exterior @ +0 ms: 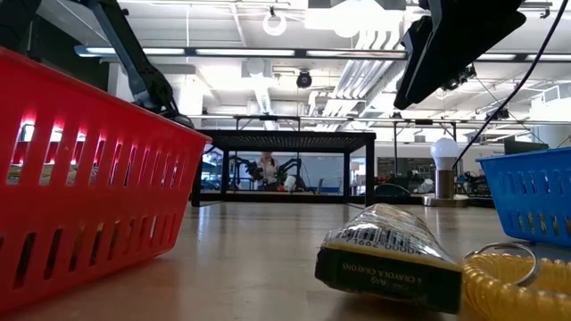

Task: Pick & Place Office Desk Supplies
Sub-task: Put the violet spring keychain into the blue bin

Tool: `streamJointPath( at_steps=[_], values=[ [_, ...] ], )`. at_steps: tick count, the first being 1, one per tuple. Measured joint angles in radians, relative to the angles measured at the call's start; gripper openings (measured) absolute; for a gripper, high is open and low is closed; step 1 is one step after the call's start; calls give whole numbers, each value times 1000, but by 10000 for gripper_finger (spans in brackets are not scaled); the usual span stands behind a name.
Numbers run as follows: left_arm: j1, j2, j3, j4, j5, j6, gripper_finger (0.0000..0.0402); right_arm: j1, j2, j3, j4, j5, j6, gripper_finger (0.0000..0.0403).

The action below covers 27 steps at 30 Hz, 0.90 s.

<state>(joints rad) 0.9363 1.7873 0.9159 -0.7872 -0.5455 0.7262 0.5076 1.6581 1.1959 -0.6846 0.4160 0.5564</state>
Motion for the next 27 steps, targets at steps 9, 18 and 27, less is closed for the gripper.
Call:
streamJointPath(
  at_steps=[9,18,27],
  values=[
    [-11,-27,9,-14,21,4,3,0,0,0,3,0,0,208],
    [-54,-87,9,-34,19,6,1,0,0,0,8,0,-3,208],
    [-63,-239,10,-45,11,59,1,0,0,0,15,0,-11,208]
  ],
)
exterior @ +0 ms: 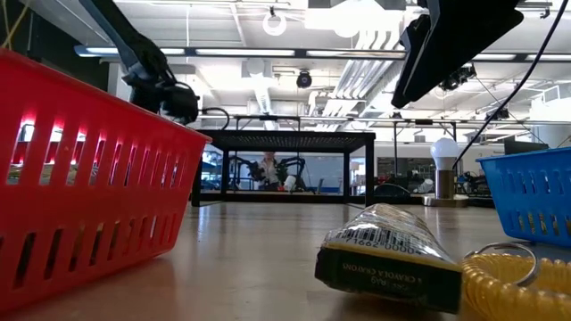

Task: Pick & Place Office Desk Supplies
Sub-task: Put the violet spring keychain into the blue bin

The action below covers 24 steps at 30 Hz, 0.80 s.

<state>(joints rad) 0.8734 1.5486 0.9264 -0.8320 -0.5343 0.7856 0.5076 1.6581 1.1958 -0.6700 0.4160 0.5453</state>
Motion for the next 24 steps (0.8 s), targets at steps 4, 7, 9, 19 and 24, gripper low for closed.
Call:
streamJointPath(
  at_steps=[4,7,9,19,24],
  values=[
    [-18,-51,0,-3,-18,1,1,0,0,0,2,-1,0,208],
    [-45,-112,1,-5,-41,3,1,0,0,0,15,-8,0,208],
    [-76,-168,1,-6,-92,3,1,0,0,0,20,-15,0,208],
    [-374,-552,2,-7,-121,-234,1,1,0,0,84,-52,0,208],
    [-583,-687,3,14,-12,-556,1,11,0,0,106,-77,0,208]
  ],
)
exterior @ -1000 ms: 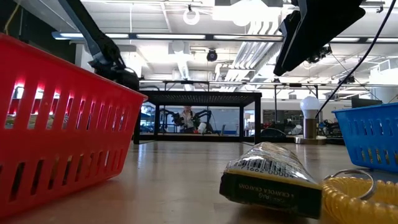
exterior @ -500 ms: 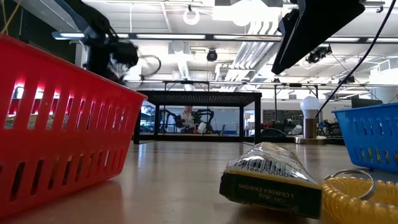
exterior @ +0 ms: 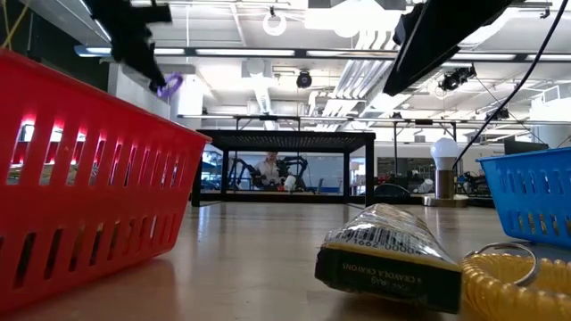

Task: Pick & Place Office Desk Supplies
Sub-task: Put the violet spring keychain into the blue bin

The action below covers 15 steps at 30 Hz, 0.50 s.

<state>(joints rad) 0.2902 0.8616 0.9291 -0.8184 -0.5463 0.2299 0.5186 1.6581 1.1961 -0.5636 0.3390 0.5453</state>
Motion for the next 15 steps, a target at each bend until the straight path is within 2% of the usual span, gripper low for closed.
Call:
streamJointPath(
  at_steps=[5,9,12,15],
  values=[
    [-248,-30,-8,54,35,-281,1,24,0,0,0,10,33,208],
    [-472,13,-57,233,8,-422,1,50,0,0,12,125,104,208],
    [-641,81,-121,452,-111,-463,1,72,0,0,21,262,170,208],
    [-781,189,-176,718,-302,-466,1,99,0,0,48,424,233,208]
  ],
)
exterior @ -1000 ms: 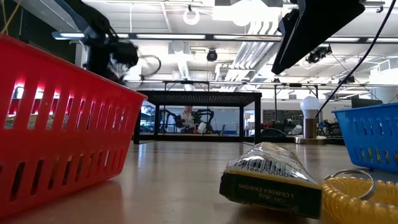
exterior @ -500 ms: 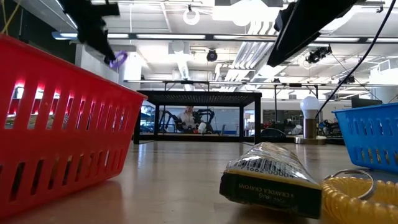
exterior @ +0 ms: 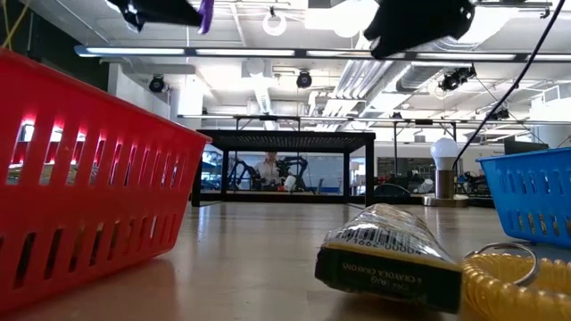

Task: Pick & Place Office Desk Supplies
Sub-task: Put the violet spring keychain into the blue bin

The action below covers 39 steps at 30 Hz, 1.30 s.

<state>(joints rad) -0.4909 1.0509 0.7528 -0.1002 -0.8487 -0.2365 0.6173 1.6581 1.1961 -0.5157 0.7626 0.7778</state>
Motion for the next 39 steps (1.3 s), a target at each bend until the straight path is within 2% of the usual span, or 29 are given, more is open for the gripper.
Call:
streamJointPath(
  at_steps=[3,6,13,18,20,27,32,36,39],
  values=[
    [-104,144,-20,272,-173,34,1,26,0,0,48,137,26,208],
    [-173,314,-21,537,-272,158,1,45,14,0,121,226,2,208],
    [-251,666,-21,1232,-296,661,1,81,92,0,331,234,-305,207],
    [-257,811,-21,1595,-305,813,1,79,143,1,478,257,-480,191],
    [-243,840,-19,1659,-320,798,1,70,166,0,540,261,-542,182],
    [-185,849,-18,1658,-334,778,1,20,199,0,666,317,-675,146],
    [-154,849,-17,1652,-305,784,1,-18,199,0,670,272,-678,124],
    [-133,849,-17,1650,-301,785,1,-57,198,0,671,152,-694,117],
    [-120,849,-17,1637,-288,781,1,-79,198,0,682,130,-697,117]
  ],
)
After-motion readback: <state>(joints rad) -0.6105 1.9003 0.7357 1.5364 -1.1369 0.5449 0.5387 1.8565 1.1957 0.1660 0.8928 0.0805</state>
